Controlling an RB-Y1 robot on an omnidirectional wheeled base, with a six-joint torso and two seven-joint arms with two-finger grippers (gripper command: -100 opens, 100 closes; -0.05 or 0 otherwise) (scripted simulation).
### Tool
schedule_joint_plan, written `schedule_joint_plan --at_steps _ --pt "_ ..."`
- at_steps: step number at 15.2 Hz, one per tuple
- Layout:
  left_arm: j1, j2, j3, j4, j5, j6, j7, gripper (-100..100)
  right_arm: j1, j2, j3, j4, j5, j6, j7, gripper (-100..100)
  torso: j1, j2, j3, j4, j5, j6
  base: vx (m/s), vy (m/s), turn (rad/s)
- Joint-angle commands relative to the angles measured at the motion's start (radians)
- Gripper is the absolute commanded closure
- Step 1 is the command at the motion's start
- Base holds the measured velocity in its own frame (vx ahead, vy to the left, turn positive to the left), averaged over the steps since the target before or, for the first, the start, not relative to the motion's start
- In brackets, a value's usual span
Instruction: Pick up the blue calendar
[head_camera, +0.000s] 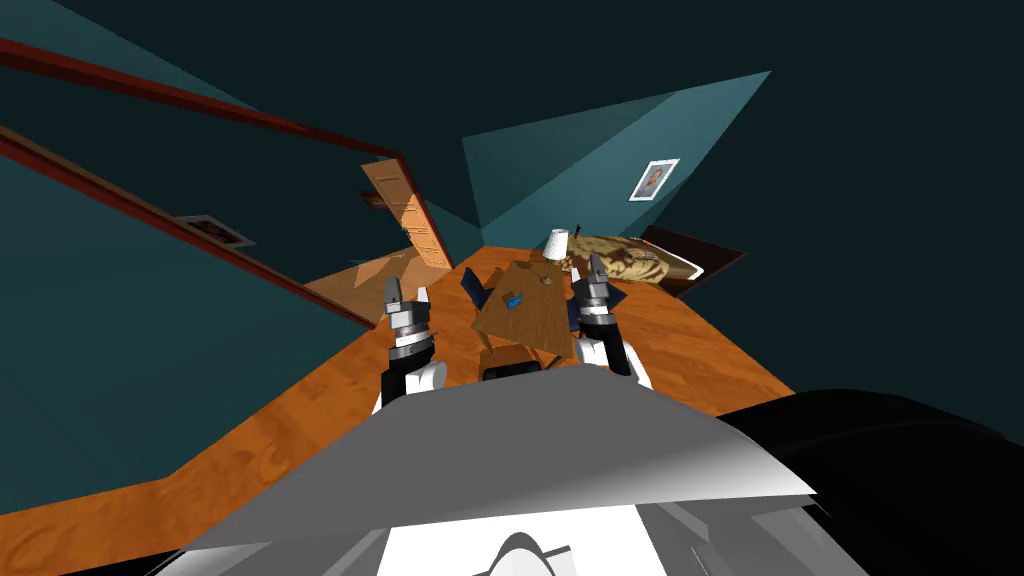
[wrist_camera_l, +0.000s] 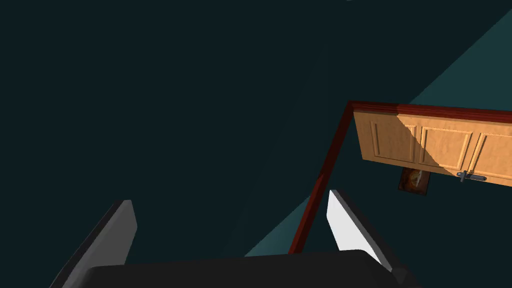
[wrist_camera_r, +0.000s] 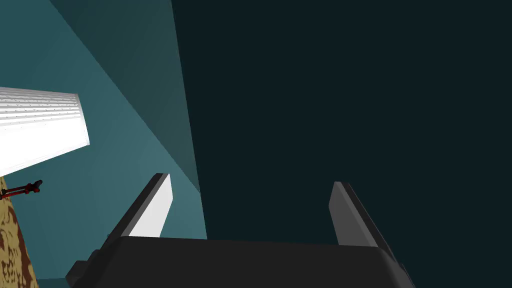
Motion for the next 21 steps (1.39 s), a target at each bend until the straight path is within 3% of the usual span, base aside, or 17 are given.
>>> schedule_joint_plan --at_steps 1,7,14,19,21 --pt "0.000 0.000 0.000 0.000 0.000 0.000 0.000 0 0.007 -0.028 -0.010 0.020 0.026 -0.007 0.013 -100 0.000 0.000 0.000 0.000 0.000 0.000 0.005 0.010 0.125" --pt "0.000 0.000 0.000 0.000 0.000 0.000 0.000 0 0.041 -0.106 -0.060 0.112 0.143 -0.041 0.075 -100 0.001 -0.002 -0.001 0.000 0.000 -0.001 0.023 0.021 0.206" --pt "0.000 0.000 0.000 0.000 0.000 0.000 0.000 0 0.071 -0.160 -0.105 0.197 0.263 -0.072 0.131 -100 0.002 -0.002 -0.001 0.000 0.000 -0.001 0.024 0.022 0.195" --pt "0.000 0.000 0.000 0.000 0.000 0.000 0.000 0 0.106 -0.217 -0.158 0.297 0.375 -0.110 0.199 -100 0.002 -0.002 -0.001 -0.001 0.000 0.000 0.033 0.026 0.243" --pt "0.000 0.000 0.000 0.000 0.000 0.000 0.000 0 0.106 -0.217 -0.158 0.297 0.397 -0.110 0.199 -100 0.002 -0.002 -0.001 -0.001 0.000 0.000 0.031 0.021 0.139"
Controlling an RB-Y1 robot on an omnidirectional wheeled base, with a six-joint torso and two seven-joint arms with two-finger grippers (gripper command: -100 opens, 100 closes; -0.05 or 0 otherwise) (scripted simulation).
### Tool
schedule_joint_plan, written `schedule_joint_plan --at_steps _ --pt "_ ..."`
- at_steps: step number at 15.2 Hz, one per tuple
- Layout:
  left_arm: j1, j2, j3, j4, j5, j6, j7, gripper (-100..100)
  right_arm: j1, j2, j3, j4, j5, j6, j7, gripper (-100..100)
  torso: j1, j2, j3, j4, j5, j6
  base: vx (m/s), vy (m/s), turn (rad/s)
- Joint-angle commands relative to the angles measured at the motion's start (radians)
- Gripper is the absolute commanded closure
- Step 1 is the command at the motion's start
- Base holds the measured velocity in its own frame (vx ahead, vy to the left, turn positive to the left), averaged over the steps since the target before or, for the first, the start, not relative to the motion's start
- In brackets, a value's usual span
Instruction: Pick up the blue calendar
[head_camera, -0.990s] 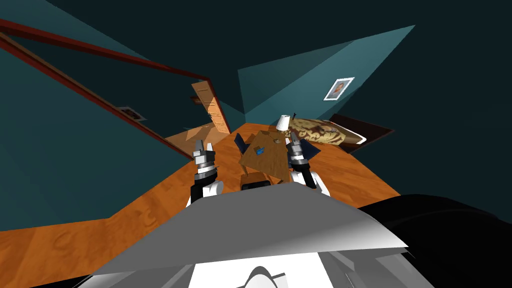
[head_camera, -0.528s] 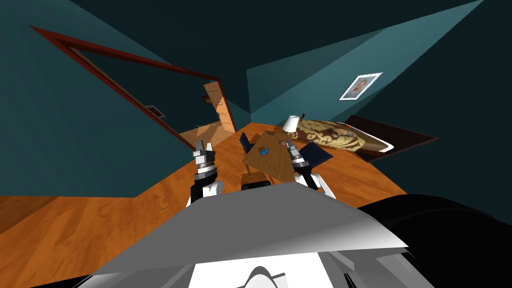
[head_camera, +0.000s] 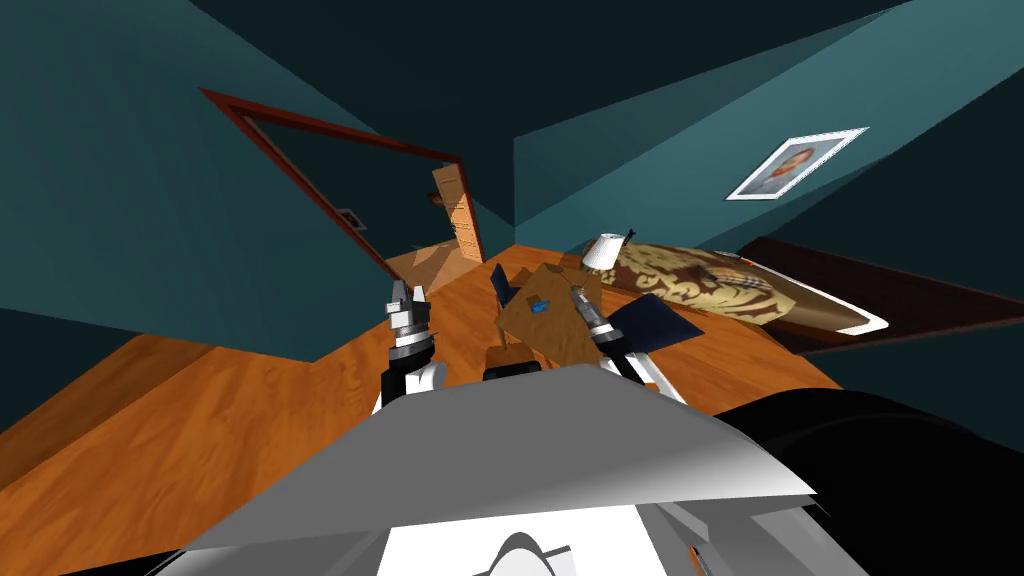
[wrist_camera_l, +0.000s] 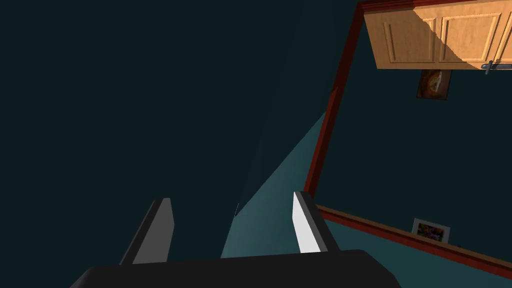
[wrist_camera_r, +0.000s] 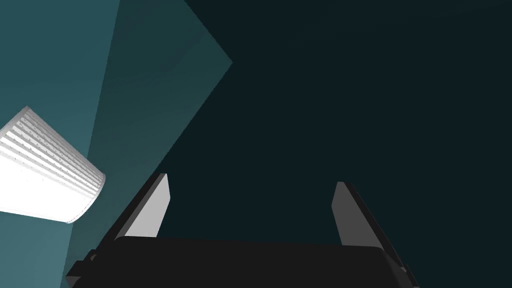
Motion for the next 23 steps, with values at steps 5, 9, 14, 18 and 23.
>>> schedule_joint_plan --at_steps 5,9,14,18,23 --pt "0.000 0.000 0.000 0.000 0.000 0.000 0.000 0 0.024 -0.043 -0.041 0.081 0.112 -0.028 0.054 -100 0.000 0.000 0.000 0.000 0.000 0.000 0.030 0.021 0.205" --pt "0.000 0.000 0.000 0.000 0.000 0.000 0.000 0 0.051 -0.082 -0.082 0.159 0.213 -0.057 0.106 -100 0.000 -0.001 0.000 0.000 0.000 -0.001 0.041 0.024 0.264" --pt "0.000 0.000 0.000 0.000 0.000 0.000 0.000 0 0.079 -0.121 -0.125 0.239 0.313 -0.087 0.160 -100 0.001 0.000 0.000 0.000 0.000 -0.001 0.037 0.025 0.226" --pt "0.000 0.000 0.000 0.000 0.000 0.000 0.000 0 0.092 -0.140 -0.146 0.280 0.378 -0.102 0.187 -100 0.001 0.000 0.000 0.000 0.000 0.000 0.030 0.017 0.154" --pt "0.000 0.000 0.000 0.000 0.000 0.000 0.000 0 0.120 -0.178 -0.189 0.361 0.484 -0.133 0.242 -100 0.001 0.000 0.000 0.000 0.000 -0.001 0.036 0.018 0.212"
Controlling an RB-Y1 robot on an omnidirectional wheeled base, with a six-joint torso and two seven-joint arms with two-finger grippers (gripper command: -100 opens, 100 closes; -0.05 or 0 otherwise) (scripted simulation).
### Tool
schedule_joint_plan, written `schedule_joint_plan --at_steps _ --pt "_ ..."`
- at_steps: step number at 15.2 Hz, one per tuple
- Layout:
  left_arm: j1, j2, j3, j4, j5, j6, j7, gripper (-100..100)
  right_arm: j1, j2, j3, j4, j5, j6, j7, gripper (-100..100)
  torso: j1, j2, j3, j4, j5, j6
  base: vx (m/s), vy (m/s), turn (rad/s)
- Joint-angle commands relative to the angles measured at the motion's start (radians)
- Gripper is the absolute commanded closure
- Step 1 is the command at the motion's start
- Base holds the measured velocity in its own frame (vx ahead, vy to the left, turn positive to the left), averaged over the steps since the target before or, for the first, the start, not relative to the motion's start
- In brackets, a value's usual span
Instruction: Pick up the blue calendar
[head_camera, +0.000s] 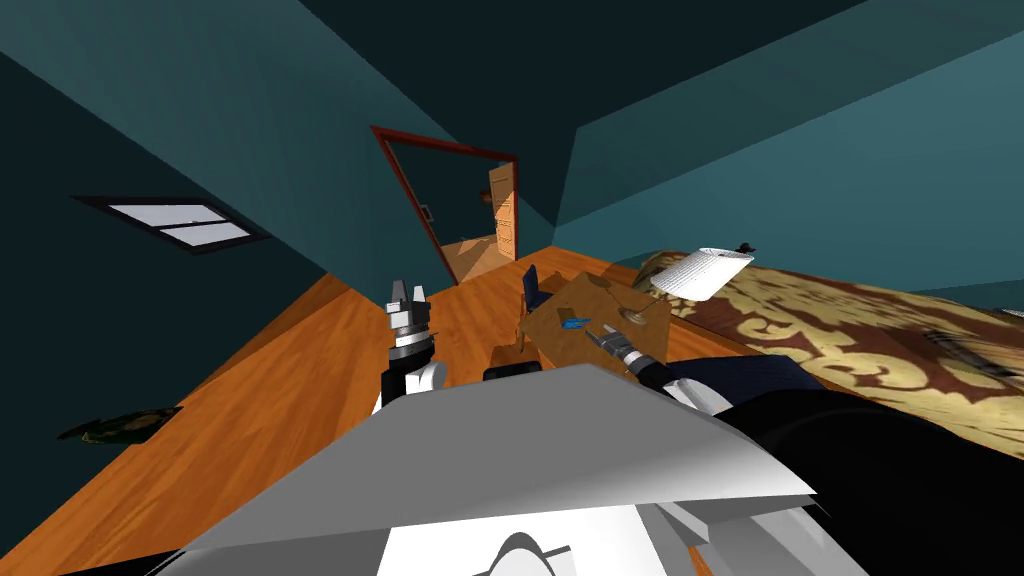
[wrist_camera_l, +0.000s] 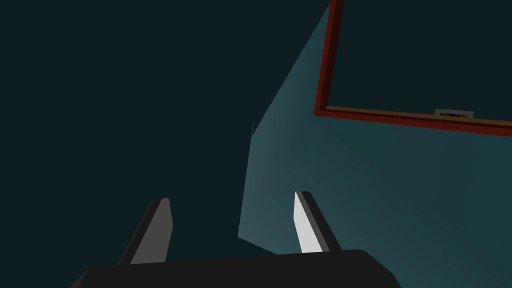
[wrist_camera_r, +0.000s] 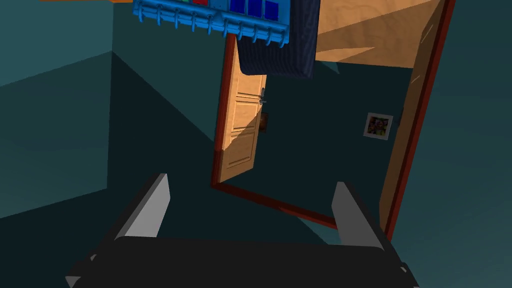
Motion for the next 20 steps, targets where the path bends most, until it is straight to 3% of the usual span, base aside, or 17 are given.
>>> schedule_joint_plan --at_steps 1,2,6,7,9,10,12,13,17,20 --pt "0.000 0.000 0.000 0.000 0.000 0.000 0.000 0 0.003 -0.003 -0.004 0.014 0.031 -0.004 0.013 -100 0.000 0.000 0.000 0.000 0.000 0.000 0.028 0.011 0.086" --pt "0.000 0.000 0.000 0.000 0.000 0.000 0.000 0 0.016 -0.022 -0.026 0.055 0.066 -0.019 0.041 -100 0.000 0.000 0.000 0.000 0.000 0.001 0.037 0.028 0.274" --pt "0.000 0.000 0.000 0.000 0.000 0.000 0.000 0 0.030 -0.040 -0.047 0.095 0.140 -0.034 0.068 -100 0.001 -0.001 0.000 0.000 0.000 0.000 0.043 0.021 0.237" --pt "0.000 0.000 0.000 0.000 0.000 0.000 0.000 0 0.043 -0.057 -0.067 0.134 0.171 -0.050 0.094 -100 0.000 0.000 0.000 0.000 0.000 0.001 0.035 0.017 0.223" --pt "0.000 0.000 0.000 0.000 0.000 0.000 0.000 0 0.043 -0.057 -0.067 0.134 0.193 -0.050 0.094 -100 0.000 0.000 0.000 0.000 0.000 0.000 0.037 0.014 0.156" --pt "0.000 0.000 0.000 0.000 0.000 0.000 0.000 0 0.056 -0.074 -0.088 0.173 0.228 -0.065 0.121 -100 0.000 0.000 0.000 0.000 0.000 0.000 0.040 0.020 0.252" --pt "0.000 0.000 0.000 0.000 0.000 0.000 0.000 0 0.056 -0.074 -0.088 0.173 0.245 -0.065 0.121 -100 0.001 0.000 0.000 0.000 0.000 0.000 0.043 0.015 0.174" --pt "0.000 0.000 0.000 0.000 0.000 0.000 0.000 0 0.069 -0.091 -0.108 0.211 0.279 -0.079 0.146 -100 0.000 0.000 0.000 0.000 0.000 0.001 0.043 0.019 0.213" --pt "0.000 0.000 0.000 0.000 0.000 0.000 0.000 0 0.081 -0.106 -0.127 0.247 0.346 -0.094 0.172 -100 0.001 -0.001 -0.001 0.000 0.000 0.000 0.048 0.022 0.222" --pt "0.000 0.000 0.000 0.000 0.000 0.000 0.000 0 0.103 -0.136 -0.163 0.317 0.419 -0.122 0.219 -100 0.001 0.000 0.000 0.000 0.000 0.000 0.043 0.020 0.240"
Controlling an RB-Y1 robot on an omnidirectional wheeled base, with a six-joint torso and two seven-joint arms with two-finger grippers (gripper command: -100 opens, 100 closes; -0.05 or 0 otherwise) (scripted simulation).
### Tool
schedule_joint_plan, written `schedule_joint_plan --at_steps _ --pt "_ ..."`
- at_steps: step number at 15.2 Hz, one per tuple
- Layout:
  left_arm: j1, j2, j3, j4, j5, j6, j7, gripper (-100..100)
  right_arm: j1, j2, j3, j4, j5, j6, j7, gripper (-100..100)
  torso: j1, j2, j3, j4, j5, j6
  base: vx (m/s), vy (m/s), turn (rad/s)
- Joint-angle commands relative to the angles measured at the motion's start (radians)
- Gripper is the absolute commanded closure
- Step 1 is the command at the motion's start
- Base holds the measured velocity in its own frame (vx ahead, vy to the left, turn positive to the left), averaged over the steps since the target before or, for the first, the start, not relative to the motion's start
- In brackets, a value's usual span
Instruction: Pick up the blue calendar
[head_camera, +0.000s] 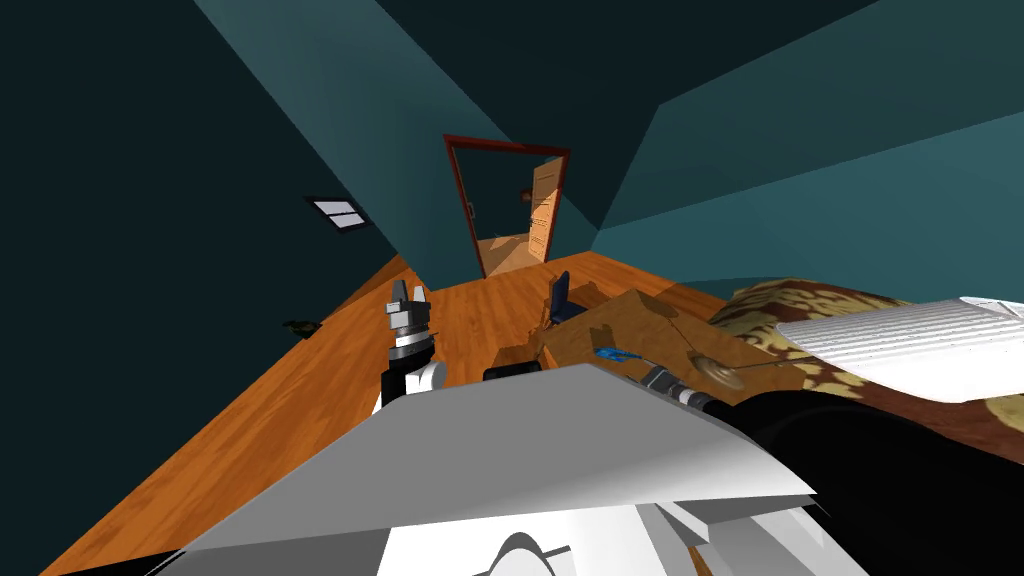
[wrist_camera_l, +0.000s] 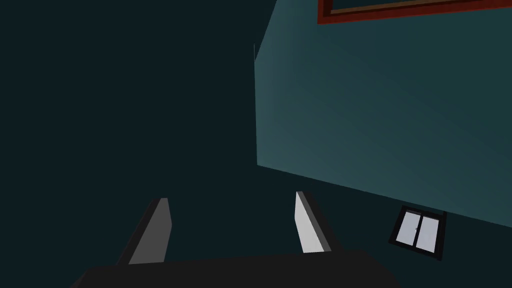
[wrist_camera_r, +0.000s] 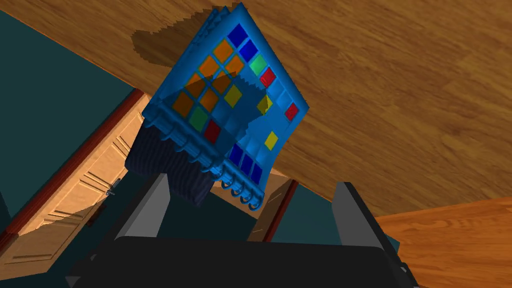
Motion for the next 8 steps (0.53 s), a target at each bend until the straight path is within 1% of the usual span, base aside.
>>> schedule_joint_plan --at_steps 1,2,3,5,6,8 --pt "0.000 0.000 0.000 0.000 0.000 0.000 0.000 0 0.007 -0.011 -0.011 0.025 0.050 -0.008 0.016 -100 0.000 0.000 0.000 0.000 0.000 0.000 0.000 0.005 0.097" --pt "0.000 0.000 0.000 0.000 0.000 0.000 0.000 0 0.007 -0.011 -0.011 0.025 0.052 -0.008 0.016 -100 0.000 0.002 0.001 0.000 0.000 0.001 -0.008 -0.003 0.012" --pt "0.000 0.000 0.000 0.000 0.000 0.000 0.000 0 0.017 -0.025 -0.028 0.057 0.085 -0.021 0.038 -100 -0.001 0.003 0.002 0.001 0.000 0.001 -0.019 -0.024 0.070" --pt "0.000 0.000 0.000 0.000 0.000 0.000 0.000 0 0.017 -0.025 -0.028 0.057 0.096 -0.021 0.038 -100 -0.003 0.005 0.003 0.001 -0.001 0.001 -0.021 -0.028 0.082" --pt "0.000 0.000 0.000 0.000 0.000 0.000 0.000 0 0.026 -0.038 -0.044 0.088 0.135 -0.034 0.060 -100 -0.003 0.005 0.003 0.001 -0.001 0.001 -0.012 -0.016 0.046" --pt "0.000 0.000 0.000 0.000 0.000 0.000 0.000 0 0.026 -0.038 -0.044 0.088 0.138 -0.034 0.060 -100 -0.003 0.005 0.003 0.001 -0.001 0.001 -0.021 -0.022 0.087"
